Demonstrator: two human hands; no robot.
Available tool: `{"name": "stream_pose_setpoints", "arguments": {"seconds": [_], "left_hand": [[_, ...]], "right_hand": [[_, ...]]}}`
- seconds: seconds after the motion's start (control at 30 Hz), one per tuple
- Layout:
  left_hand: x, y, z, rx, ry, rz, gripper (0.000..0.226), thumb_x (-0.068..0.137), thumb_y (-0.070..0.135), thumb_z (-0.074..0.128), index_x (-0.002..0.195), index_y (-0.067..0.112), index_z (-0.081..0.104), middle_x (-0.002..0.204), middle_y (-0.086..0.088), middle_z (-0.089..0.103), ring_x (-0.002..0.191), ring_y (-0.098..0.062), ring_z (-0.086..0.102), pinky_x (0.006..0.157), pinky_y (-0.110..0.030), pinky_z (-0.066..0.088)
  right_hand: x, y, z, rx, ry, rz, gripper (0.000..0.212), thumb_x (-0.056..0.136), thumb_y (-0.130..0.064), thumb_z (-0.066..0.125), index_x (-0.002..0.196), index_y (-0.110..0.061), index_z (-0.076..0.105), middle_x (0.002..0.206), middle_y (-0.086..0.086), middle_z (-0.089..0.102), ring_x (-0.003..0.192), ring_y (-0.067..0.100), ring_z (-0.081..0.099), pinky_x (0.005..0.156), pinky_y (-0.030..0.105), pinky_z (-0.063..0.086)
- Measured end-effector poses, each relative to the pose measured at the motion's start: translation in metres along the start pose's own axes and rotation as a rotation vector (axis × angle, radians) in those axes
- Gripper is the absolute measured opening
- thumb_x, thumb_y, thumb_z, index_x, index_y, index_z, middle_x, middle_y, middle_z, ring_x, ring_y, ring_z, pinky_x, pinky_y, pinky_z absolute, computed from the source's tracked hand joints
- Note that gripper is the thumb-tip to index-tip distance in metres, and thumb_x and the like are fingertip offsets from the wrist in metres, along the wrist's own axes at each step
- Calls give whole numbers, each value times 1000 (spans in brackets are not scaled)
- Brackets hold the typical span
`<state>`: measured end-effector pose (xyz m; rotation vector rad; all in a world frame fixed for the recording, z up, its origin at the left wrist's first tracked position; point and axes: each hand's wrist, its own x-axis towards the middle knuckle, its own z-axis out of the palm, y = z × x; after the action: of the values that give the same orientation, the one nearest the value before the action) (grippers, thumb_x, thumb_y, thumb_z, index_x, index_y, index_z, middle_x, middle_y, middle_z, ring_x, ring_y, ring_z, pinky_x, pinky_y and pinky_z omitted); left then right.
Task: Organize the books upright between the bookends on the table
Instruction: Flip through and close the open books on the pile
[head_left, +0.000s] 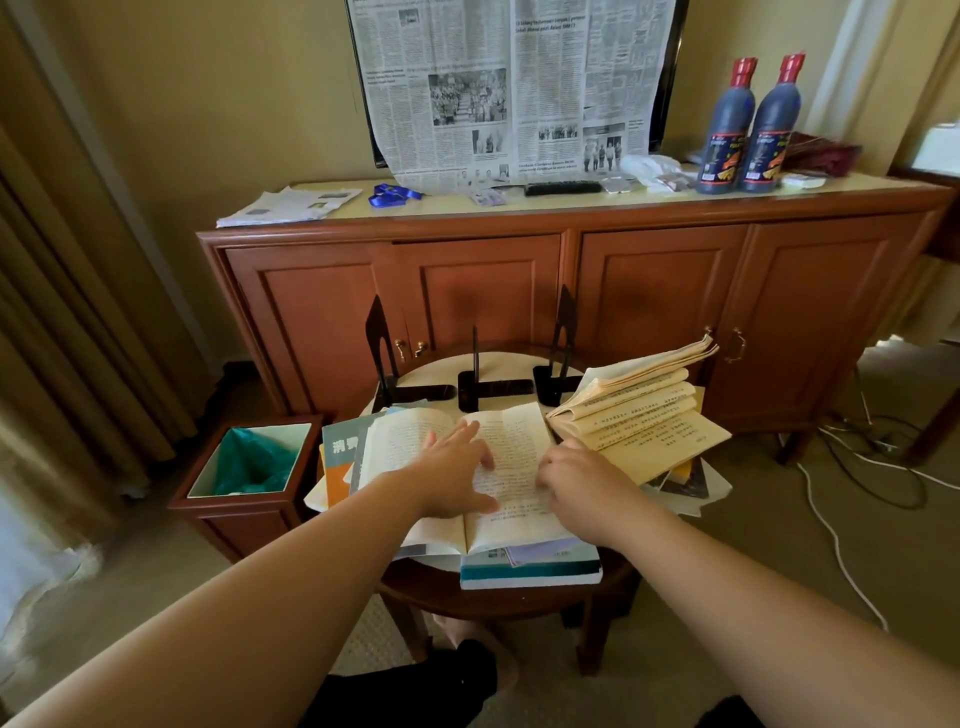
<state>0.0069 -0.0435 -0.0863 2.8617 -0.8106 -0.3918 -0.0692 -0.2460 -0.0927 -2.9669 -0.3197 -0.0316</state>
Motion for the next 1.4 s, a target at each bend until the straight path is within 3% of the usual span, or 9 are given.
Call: {"name": "stream_pose_setpoints", "arguments": {"seconds": [0.1, 0.17, 0.23, 0.33, 0.47, 0.87, 1.03, 1.2, 1.4], "left_hand": [[2, -7, -1, -25, -40, 8, 85, 89, 58, 74, 157, 25, 35, 175, -4, 13, 162, -26, 2, 128, -53, -4], [4, -12, -2, -17, -91, -3, 104, 88, 66, 71, 166, 24, 16, 176, -3, 5, 162, -25, 1, 128, -51, -4], [5, -14, -2, 38, -116, 8, 114, 85, 73, 69, 168, 24, 8, 176, -2, 1, 162, -24, 0, 128, -52, -5], [7, -12, -1, 145, -103, 46, 124, 77, 84, 66, 168, 20, 10, 176, -3, 1, 162, -23, -3, 129, -57, -7], [9, -17, 5, 132, -99, 42, 130, 71, 89, 66, 168, 22, 9, 176, 1, 7, 162, -21, 6, 129, -58, -6], [13, -18, 7, 118, -72, 16, 134, 62, 94, 67, 166, 26, 16, 173, 6, 20, 159, -19, 18, 130, -51, -4], [12, -15, 6, 138, -92, -12, 136, 62, 96, 64, 167, 27, 12, 175, 7, 14, 161, -19, 12, 130, -51, -4], [10, -12, 3, 125, -97, -9, 137, 63, 96, 65, 167, 26, 11, 175, 5, 14, 161, -20, 12, 129, -52, -6], [11, -11, 5, 119, -98, -18, 136, 62, 95, 66, 167, 28, 9, 175, 5, 14, 161, -21, 11, 128, -53, -8]], "right_hand": [[7, -6, 2, -8, -91, -19, 31, 99, -14, 56, 128, -19, 69, 121, -2, 55, 118, 18, 49, 100, 36, 51], [12, -13, 5, 67, -110, -16, 32, 100, -22, 56, 130, -20, 65, 126, -2, 51, 123, 19, 47, 102, 39, 51], [16, -19, 13, 115, -116, -3, 37, 103, -30, 51, 139, -23, 57, 138, -1, 46, 132, 22, 42, 110, 41, 45], [24, -22, 25, 130, -145, 15, 52, 110, -37, 39, 160, -28, 32, 166, 6, 24, 154, 27, 18, 125, 45, 21], [47, -17, 37, 125, -164, 56, 60, 111, -46, 26, 166, -28, 12, 175, 6, 3, 160, 25, -2, 130, 43, 6], [104, -21, 46, 52, -157, 177, 68, 109, -46, 9, 166, -12, -2, 175, 7, -6, 161, 23, -7, 129, 43, -2], [72, -19, 49, 43, -161, 144, 66, 110, -43, 11, 166, -11, -6, 174, 8, -12, 160, 22, -12, 130, 43, -3], [15, -20, 47, 7, -114, 86, 66, 112, -46, 16, 166, -12, -1, 175, 5, -6, 160, 19, -10, 129, 39, -4], [-21, -34, 40, -60, -174, 114, 68, 113, -38, 29, 166, -10, -3, 174, 11, -9, 160, 28, -11, 128, 46, -2]]}}
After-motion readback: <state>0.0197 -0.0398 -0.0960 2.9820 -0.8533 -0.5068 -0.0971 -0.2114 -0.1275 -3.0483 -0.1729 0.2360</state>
